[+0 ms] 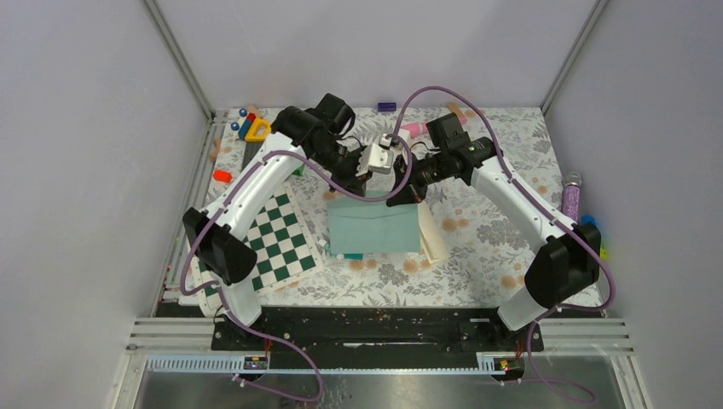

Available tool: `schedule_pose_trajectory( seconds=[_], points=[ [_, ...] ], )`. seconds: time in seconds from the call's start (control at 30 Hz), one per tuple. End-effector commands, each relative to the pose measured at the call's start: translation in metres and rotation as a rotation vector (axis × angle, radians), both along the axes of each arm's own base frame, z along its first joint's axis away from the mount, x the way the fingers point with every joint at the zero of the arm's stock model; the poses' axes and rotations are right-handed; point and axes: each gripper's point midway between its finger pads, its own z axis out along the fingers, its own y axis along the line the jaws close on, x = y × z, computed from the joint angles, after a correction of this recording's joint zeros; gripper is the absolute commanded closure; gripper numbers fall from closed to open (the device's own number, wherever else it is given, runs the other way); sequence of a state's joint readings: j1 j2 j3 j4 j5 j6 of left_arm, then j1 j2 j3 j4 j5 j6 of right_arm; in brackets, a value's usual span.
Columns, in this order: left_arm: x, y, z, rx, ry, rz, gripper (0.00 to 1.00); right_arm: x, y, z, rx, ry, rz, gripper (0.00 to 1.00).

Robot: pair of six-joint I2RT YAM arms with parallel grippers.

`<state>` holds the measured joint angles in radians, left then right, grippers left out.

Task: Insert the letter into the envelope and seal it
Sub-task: Pick up the envelope from the center of the board, then open the envelope.

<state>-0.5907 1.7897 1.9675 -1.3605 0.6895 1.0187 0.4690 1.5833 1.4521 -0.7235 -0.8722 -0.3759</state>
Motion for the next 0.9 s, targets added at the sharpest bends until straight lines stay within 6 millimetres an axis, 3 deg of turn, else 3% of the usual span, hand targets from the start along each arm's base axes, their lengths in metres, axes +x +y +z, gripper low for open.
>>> schedule_pose_trajectory(
  seconds=[0.0,0.07,0.1,0.2,0.23,0.37,0.47,0.53,0.67,0.87],
  points=[
    [-0.006,-0.003,0.024,-0.061,-0.027,0.000,0.86,-0.001,0.000,0.011,0.003,-0.022,0.004,1.00],
    [-0.004,-0.005,0.031,-0.086,-0.039,0.014,0.80,-0.001,0.000,0.012,0.002,-0.018,-0.002,1.00],
    [-0.002,-0.005,0.035,-0.101,-0.047,0.030,0.67,-0.001,0.000,0.012,0.001,-0.017,-0.007,1.00],
    [0.014,0.000,0.061,-0.193,-0.085,0.122,0.06,0.001,-0.001,0.013,-0.003,-0.017,-0.035,1.00],
    [0.023,0.005,0.075,-0.249,-0.103,0.173,0.02,0.004,-0.001,0.012,-0.007,-0.020,-0.053,1.00],
    [0.064,0.045,0.129,-0.532,-0.124,0.421,0.01,0.020,-0.006,0.017,-0.016,-0.063,-0.176,1.00],
    [0.083,0.082,0.160,-0.743,-0.084,0.577,0.01,0.041,-0.017,0.032,-0.018,-0.120,-0.332,1.00],
    [0.086,0.090,0.157,-0.800,0.005,0.606,0.01,0.057,-0.027,0.052,0.027,-0.163,-0.443,1.00],
    [0.085,0.084,0.131,-0.844,0.220,0.659,0.01,0.079,-0.048,0.094,0.167,-0.179,-0.648,1.00],
    [0.091,0.061,0.104,-0.912,0.405,0.689,0.01,0.080,-0.059,0.137,0.341,-0.146,-0.758,1.00]
  ],
)
